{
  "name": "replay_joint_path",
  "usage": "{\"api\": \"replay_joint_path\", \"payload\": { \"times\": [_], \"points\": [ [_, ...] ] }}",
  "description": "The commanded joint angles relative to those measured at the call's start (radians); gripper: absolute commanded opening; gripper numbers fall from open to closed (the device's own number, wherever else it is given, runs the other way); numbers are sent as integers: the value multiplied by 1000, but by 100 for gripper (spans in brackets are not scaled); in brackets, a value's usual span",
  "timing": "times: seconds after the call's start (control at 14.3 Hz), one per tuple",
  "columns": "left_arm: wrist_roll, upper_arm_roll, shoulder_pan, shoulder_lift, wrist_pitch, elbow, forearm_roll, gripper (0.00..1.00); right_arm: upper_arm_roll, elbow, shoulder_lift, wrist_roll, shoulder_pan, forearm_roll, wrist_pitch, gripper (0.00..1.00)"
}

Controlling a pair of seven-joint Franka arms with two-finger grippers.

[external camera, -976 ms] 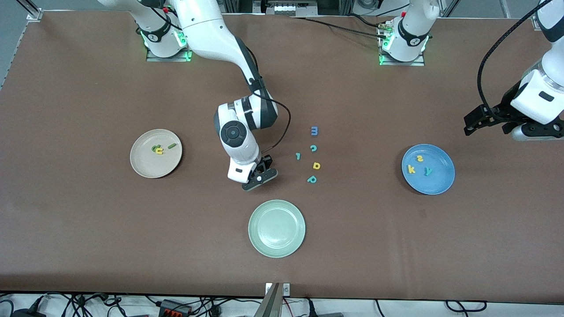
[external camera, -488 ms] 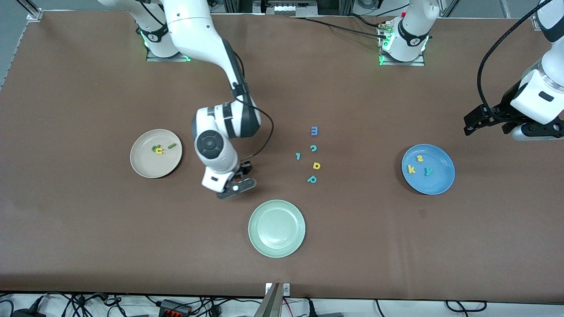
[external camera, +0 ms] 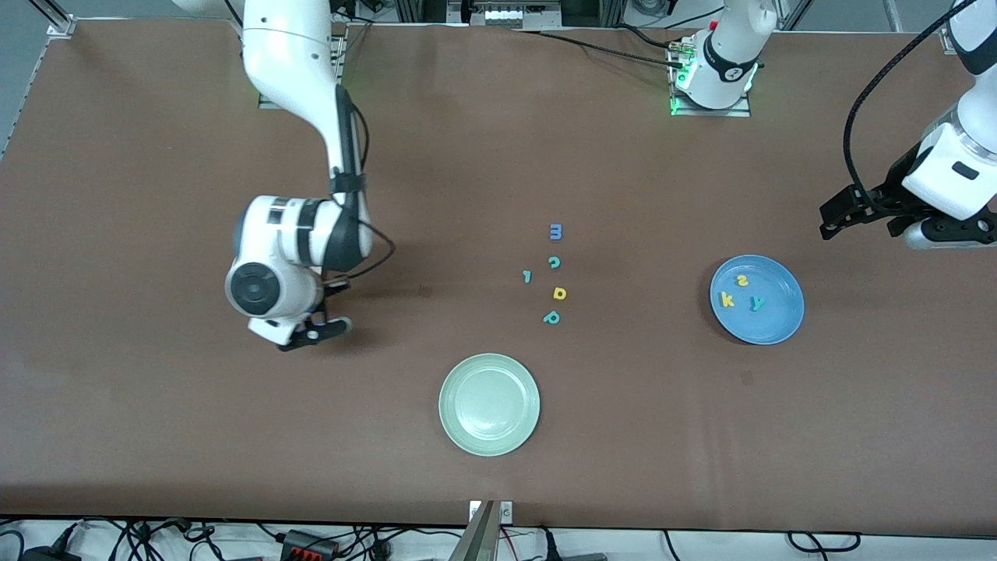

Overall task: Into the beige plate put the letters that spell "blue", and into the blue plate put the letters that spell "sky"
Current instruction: 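Carry the orange e to the white plate and open the right gripper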

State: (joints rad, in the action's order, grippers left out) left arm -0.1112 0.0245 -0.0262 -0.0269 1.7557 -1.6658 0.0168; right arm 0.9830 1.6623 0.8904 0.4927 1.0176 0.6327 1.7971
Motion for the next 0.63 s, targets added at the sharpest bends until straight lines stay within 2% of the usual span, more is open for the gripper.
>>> {"api": "replay_joint_path", "payload": {
  "times": [0.0, 0.21, 0.56],
  "points": [
    [8, 6, 6, -10, -22, 28, 9, 100, 52, 138, -33, 98, 27, 4, 2, 15],
    [8, 6, 6, -8, -22, 28, 9, 100, 54, 206, -54, 121, 27, 10, 13, 17],
    [8, 6, 6, -8, -22, 28, 9, 100, 45, 208, -44, 236, -62, 39, 71, 19]
  ]
}}
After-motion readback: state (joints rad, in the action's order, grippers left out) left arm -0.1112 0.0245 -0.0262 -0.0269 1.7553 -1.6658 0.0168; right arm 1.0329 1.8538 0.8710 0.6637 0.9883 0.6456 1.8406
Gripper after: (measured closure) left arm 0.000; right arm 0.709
